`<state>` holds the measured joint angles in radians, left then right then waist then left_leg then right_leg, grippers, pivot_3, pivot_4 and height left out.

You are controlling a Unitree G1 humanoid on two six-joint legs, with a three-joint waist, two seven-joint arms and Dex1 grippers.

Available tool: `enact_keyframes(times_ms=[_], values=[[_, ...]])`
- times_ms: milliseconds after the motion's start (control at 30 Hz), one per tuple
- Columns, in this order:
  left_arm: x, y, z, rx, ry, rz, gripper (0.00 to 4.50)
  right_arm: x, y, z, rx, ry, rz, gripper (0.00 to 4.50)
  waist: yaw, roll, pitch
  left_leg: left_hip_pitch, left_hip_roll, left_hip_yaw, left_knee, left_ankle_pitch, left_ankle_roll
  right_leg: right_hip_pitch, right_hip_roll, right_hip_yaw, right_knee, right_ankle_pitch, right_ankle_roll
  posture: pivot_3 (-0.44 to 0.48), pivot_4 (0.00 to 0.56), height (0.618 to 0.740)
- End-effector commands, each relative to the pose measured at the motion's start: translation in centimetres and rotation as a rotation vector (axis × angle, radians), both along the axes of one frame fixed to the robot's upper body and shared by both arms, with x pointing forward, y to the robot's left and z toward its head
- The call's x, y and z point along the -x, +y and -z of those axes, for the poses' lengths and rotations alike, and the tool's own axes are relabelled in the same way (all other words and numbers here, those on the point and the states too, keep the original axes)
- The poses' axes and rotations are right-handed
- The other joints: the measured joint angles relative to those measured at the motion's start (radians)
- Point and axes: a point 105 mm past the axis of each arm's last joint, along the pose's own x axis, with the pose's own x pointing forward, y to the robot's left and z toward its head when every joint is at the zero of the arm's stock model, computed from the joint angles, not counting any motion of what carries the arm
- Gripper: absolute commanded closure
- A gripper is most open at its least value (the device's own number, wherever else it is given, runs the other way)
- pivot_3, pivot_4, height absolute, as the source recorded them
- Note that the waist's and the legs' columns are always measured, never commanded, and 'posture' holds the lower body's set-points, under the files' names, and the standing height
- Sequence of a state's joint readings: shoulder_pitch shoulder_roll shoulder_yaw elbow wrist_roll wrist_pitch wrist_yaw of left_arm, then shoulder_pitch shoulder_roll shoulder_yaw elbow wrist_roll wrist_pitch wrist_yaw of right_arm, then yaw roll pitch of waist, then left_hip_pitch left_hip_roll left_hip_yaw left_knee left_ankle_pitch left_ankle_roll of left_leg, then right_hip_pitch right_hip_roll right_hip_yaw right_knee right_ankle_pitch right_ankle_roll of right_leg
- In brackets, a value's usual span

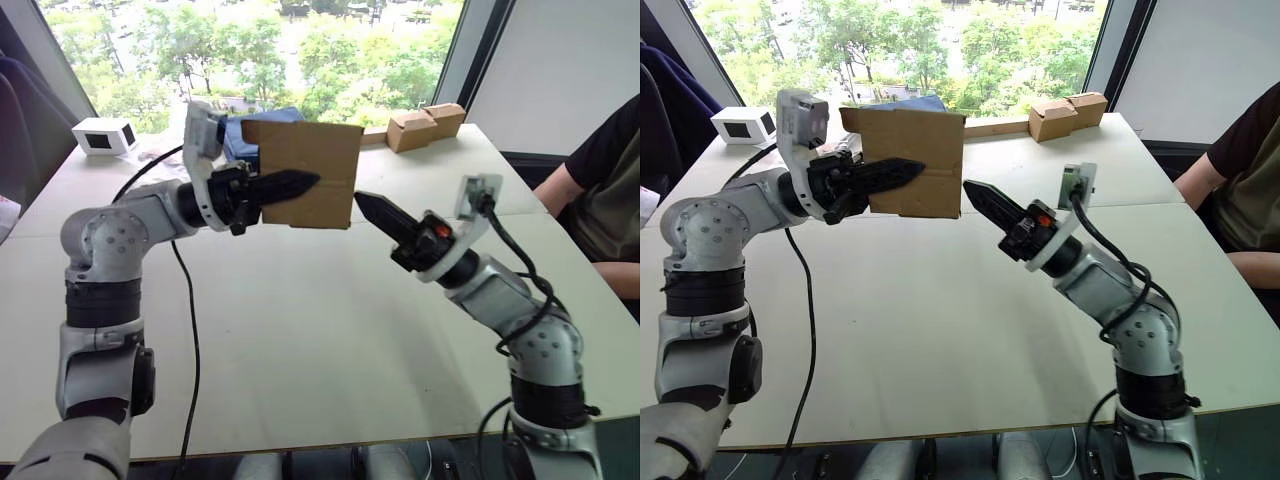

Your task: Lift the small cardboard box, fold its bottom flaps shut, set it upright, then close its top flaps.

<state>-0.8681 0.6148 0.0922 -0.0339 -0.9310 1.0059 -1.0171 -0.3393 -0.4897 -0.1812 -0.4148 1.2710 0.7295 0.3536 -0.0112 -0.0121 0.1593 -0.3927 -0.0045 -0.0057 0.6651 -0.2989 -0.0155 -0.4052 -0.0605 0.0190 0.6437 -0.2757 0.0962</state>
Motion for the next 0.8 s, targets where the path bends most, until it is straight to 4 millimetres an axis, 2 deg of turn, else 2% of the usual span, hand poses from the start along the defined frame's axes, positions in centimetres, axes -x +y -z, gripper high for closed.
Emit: enact_keyframes(times_ms=[33, 100, 133, 233, 400, 567, 700, 800], values=[[1.2, -0.4, 1.0, -0.250, -0.125, 0.040, 4.50, 1.1, -2.5, 1.6, 0.209, -0.023, 0.044, 4.44, -0.001, 0.000, 0.000, 0.000, 0.000, 0.000, 0.000, 0.000, 0.000, 0.000, 0.000, 0.000, -0.001, 0.000, 0.000, 0.000, 0.150, 0.740], [1.3, -0.5, 1.8, -0.361, -0.157, 0.052, 4.50, 1.5, -3.6, 3.8, 0.381, 0.001, 0.057, 4.44, -0.001, 0.000, 0.000, 0.000, 0.000, 0.001, -0.001, 0.000, 0.000, 0.000, 0.001, 0.000, -0.001, 0.000, 0.000, 0.000, 0.150, 0.740], [0.8, -0.4, 2.8, -0.489, -0.204, 0.033, 4.50, 1.8, -4.2, 4.6, 0.453, 0.009, 0.057, 4.44, -0.001, 0.000, 0.000, 0.000, 0.000, 0.001, -0.001, 0.000, 0.000, 0.000, 0.002, 0.000, -0.002, 0.000, 0.000, 0.000, 0.150, 0.740], [0.0, -0.4, 4.4, -0.701, -0.295, 0.044, 4.50, 2.5, -4.7, 5.3, 0.576, -0.004, 0.026, 4.44, 0.000, 0.000, 0.000, 0.000, 0.002, 0.000, -0.001, 0.000, 0.000, 0.002, 0.006, 0.000, -0.007, 0.000, 0.000, 0.000, 0.150, 0.740], [-1.3, -0.5, 7.4, -1.033, -0.362, 0.104, 4.50, 3.5, -3.8, 6.5, 0.808, -0.076, -0.048, 4.44, 0.001, 0.000, 0.000, -0.001, 0.003, 0.000, -0.001, -0.001, 0.001, 0.003, 0.011, 0.003, -0.010, 0.000, 0.000, 0.000, 0.150, 0.740], [-1.4, -0.9, 8.8, -1.196, -0.377, 0.137, 4.50, 3.9, -2.5, 6.9, 0.830, -0.107, -0.062, 4.44, 0.000, -0.001, 0.001, -0.002, 0.005, 0.000, -0.001, -0.001, 0.001, 0.002, 0.014, 0.004, -0.011, 0.000, 0.000, 0.000, 0.150, 0.740], [-0.2, -2.2, 8.8, -1.220, -0.350, 0.176, 4.50, 4.2, -2.1, 7.4, 0.806, -0.095, -0.038, 4.44, 0.002, -0.001, 0.001, -0.003, 0.007, 0.000, 0.000, -0.001, 0.002, 0.002, 0.014, 0.004, -0.010, 0.000, 0.000, 0.000, 0.150, 0.740], [-0.4, -2.7, 8.9, -1.226, -0.315, 0.136, 4.50, 4.2, -1.8, 7.8, 0.796, -0.089, -0.022, 4.44, 0.003, -0.001, 0.001, -0.004, 0.007, -0.001, 0.001, -0.001, 0.002, 0.002, 0.014, 0.004, -0.010, 0.000, 0.000, 0.000, 0.150, 0.740]])
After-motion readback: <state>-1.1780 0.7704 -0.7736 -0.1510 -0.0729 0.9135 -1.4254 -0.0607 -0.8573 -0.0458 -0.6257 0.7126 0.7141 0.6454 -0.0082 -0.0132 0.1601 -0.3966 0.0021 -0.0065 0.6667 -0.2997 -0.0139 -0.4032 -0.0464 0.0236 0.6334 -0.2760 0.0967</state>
